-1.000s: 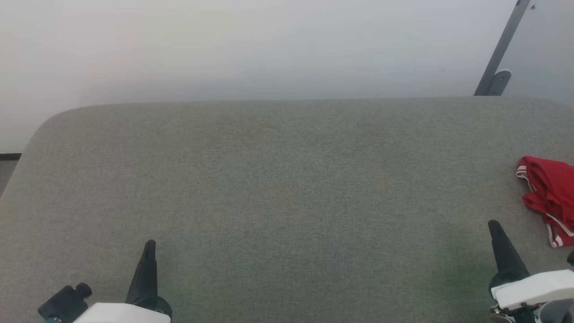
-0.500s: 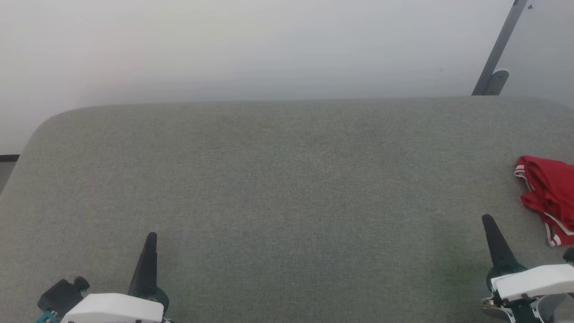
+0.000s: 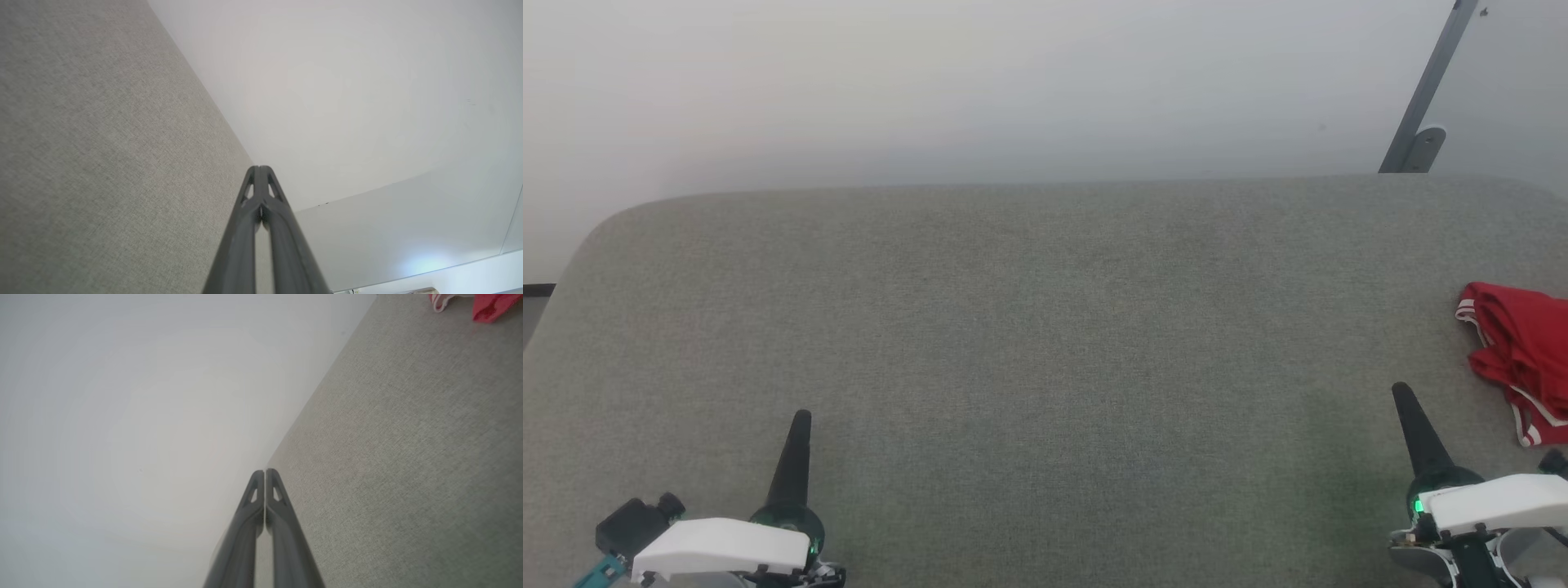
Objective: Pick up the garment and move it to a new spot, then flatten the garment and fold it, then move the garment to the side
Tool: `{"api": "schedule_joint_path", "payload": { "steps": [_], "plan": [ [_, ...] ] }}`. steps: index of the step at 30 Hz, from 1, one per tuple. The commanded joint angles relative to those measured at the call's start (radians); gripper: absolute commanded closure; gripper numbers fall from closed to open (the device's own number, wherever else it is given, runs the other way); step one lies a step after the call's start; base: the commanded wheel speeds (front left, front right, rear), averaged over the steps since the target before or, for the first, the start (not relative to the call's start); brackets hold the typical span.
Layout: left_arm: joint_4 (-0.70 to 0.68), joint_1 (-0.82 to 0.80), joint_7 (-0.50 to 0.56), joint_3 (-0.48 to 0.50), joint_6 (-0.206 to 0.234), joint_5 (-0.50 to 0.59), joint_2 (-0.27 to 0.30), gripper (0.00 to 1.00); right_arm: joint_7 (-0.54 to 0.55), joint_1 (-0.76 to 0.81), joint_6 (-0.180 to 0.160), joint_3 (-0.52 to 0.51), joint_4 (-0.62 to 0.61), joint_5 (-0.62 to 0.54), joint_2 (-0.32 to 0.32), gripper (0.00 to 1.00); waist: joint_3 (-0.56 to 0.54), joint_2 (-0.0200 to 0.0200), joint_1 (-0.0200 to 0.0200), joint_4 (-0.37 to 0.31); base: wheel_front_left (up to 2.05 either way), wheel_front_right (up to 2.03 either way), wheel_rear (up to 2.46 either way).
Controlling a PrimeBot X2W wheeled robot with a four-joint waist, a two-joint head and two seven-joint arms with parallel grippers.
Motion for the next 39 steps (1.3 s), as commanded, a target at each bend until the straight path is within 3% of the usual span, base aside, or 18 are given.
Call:
{"api": "schedule_joint_path", "payload": {
  "steps": [1,39],
  "plan": [
    [-0.003,-0.025,0.009,0.002,-0.002,-0.034,0.005,1.0,0.008,-0.019,0.0,-0.005,-0.007,0.024,0.004,1.0,0.0,-0.0001,0.0,-0.001,0.0,0.0,0.0],
    [0.044,-0.093,0.095,0.012,-0.003,-0.334,0.0,1.0,0.08,-0.057,0.0,-0.038,0.016,0.255,0.077,1.0,-0.002,-0.0001,0.0,-0.013,0.0,0.0,0.0]
  ]
}}
